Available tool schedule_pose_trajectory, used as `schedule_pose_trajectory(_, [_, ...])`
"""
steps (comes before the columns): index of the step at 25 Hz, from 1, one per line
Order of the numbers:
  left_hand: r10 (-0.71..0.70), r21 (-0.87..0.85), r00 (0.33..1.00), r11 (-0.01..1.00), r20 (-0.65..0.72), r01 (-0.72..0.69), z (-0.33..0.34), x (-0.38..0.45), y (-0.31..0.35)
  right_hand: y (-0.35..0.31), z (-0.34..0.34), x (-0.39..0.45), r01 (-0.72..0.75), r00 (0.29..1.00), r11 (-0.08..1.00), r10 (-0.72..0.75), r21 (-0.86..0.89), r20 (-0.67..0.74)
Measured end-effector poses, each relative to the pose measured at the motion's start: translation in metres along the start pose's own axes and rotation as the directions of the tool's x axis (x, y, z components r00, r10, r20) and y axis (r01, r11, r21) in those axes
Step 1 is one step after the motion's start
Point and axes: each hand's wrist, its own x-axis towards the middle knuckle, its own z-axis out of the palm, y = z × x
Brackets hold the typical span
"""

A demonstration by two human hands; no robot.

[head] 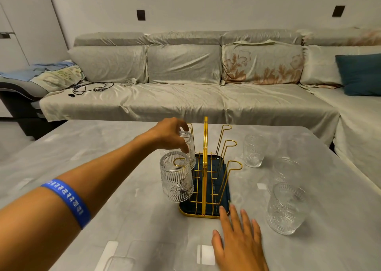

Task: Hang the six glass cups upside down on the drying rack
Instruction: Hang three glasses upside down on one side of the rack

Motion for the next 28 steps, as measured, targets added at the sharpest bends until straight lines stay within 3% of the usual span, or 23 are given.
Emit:
schedule_pose_trajectory(6, [0.004, 0.055, 0.999, 0.998, 0.038, -0.006, 0.000, 0.001, 0.003, 0.000, -0.002, -0.002, 0.004, 1.000, 1.000, -0.004, 0.008, -0.013])
schedule_pose_trajectory(9, [0.019, -0.064, 0.994, 0.998, 0.104, -0.013, -0.005, -0.006, -0.005, -0.001, -0.004, -0.009, 0.015, 0.999, 0.999, -0.014, 0.035, -0.047])
schedule_pose_trajectory(10, [0.020, -0.168, 0.997, 0.986, 0.074, -0.008, -0.006, -0.011, -0.012, -0.001, -0.003, -0.010, 0.015, 0.998, 0.999, -0.012, 0.042, -0.058])
schedule_pose_trajectory(12, [-0.047, -0.378, 0.991, 0.926, -0.126, -0.004, -0.005, -0.017, -0.034, 0.000, -0.001, -0.010, 0.004, 0.999, 0.999, -0.002, 0.042, -0.053])
schedule_pose_trajectory(14, [-0.228, -0.507, 0.928, 0.860, -0.295, 0.051, 0.006, -0.022, -0.063, 0.001, -0.001, -0.007, -0.001, 0.999, 1.000, 0.002, 0.015, -0.045])
schedule_pose_trajectory(15, [-0.315, -0.541, 0.896, 0.834, -0.311, 0.106, 0.016, -0.022, -0.078, 0.000, 0.000, -0.004, -0.006, 0.999, 1.000, 0.006, -0.004, -0.042])
schedule_pose_trajectory(20, [-0.486, -0.605, 0.862, 0.733, -0.146, 0.311, 0.075, 0.000, -0.115, -0.001, 0.002, 0.000, -0.003, 1.000, 0.999, 0.004, -0.035, 0.005])
schedule_pose_trajectory(23, [-0.448, -0.691, 0.888, 0.674, -0.103, 0.260, 0.099, 0.019, -0.116, -0.006, -0.009, -0.002, 0.028, 1.000, 0.999, -0.028, 0.043, -0.009])
schedule_pose_trajectory(24, [-0.445, -0.689, 0.891, 0.675, -0.092, 0.266, 0.108, 0.025, -0.116, -0.008, -0.011, -0.002, 0.034, 0.999, 0.997, -0.031, 0.076, -0.040])
schedule_pose_trajectory(25, [-0.442, -0.643, 0.892, 0.711, -0.094, 0.285, 0.114, 0.031, -0.118, -0.009, -0.014, -0.003, 0.037, 0.999, 0.997, -0.038, 0.068, 0.014])
schedule_pose_trajectory(27, [-0.469, -0.529, 0.875, 0.776, -0.118, 0.344, 0.119, 0.043, -0.123, 0.000, -0.003, -0.004, 0.049, 0.997, 0.998, -0.046, 0.044, -0.061])
schedule_pose_trajectory(28, [-0.483, -0.535, 0.869, 0.765, -0.110, 0.358, 0.119, 0.046, -0.123, 0.002, -0.001, -0.004, 0.017, 1.000, 0.999, -0.016, 0.041, -0.012])
